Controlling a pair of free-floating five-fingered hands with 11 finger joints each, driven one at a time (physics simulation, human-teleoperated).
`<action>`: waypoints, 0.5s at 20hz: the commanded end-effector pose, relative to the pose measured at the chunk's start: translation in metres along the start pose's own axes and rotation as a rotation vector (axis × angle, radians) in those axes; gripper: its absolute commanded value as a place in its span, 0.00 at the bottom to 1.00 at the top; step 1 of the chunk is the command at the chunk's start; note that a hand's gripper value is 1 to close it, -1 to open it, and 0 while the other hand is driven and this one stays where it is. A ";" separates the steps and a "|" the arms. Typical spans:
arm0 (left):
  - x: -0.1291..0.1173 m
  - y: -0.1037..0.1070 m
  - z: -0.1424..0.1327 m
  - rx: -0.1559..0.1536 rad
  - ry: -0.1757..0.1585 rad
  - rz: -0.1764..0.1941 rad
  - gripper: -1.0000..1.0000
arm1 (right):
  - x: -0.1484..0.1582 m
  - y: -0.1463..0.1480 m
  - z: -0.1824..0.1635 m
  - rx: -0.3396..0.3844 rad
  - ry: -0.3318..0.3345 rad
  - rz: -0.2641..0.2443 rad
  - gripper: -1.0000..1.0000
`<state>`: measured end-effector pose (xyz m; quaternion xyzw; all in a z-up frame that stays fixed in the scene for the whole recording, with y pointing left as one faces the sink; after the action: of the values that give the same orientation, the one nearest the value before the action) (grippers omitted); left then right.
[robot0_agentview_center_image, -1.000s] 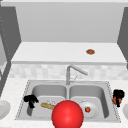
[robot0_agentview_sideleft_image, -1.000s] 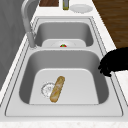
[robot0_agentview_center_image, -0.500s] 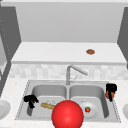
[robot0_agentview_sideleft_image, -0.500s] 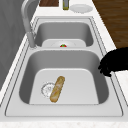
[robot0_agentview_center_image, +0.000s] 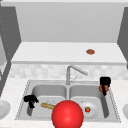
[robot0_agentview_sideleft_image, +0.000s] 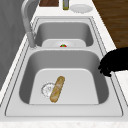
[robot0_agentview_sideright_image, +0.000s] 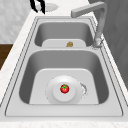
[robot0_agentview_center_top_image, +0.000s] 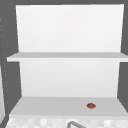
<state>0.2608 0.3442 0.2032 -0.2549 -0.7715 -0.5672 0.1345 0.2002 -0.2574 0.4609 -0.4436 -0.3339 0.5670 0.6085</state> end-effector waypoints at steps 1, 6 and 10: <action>0.000 0.000 0.000 0.000 0.000 0.000 0.50 | 0.018 -0.025 0.023 -0.002 0.016 0.018 1.00; 0.000 0.000 0.000 0.000 0.000 0.000 0.50 | 0.042 -0.056 0.056 -0.005 0.017 0.028 1.00; 0.000 0.000 0.000 0.000 0.000 0.000 0.50 | 0.062 -0.082 0.080 -0.006 0.016 0.033 1.00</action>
<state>0.2608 0.3442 0.2032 -0.2549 -0.7715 -0.5672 0.1345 0.1735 -0.1973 0.5387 -0.4477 -0.3299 0.5690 0.6057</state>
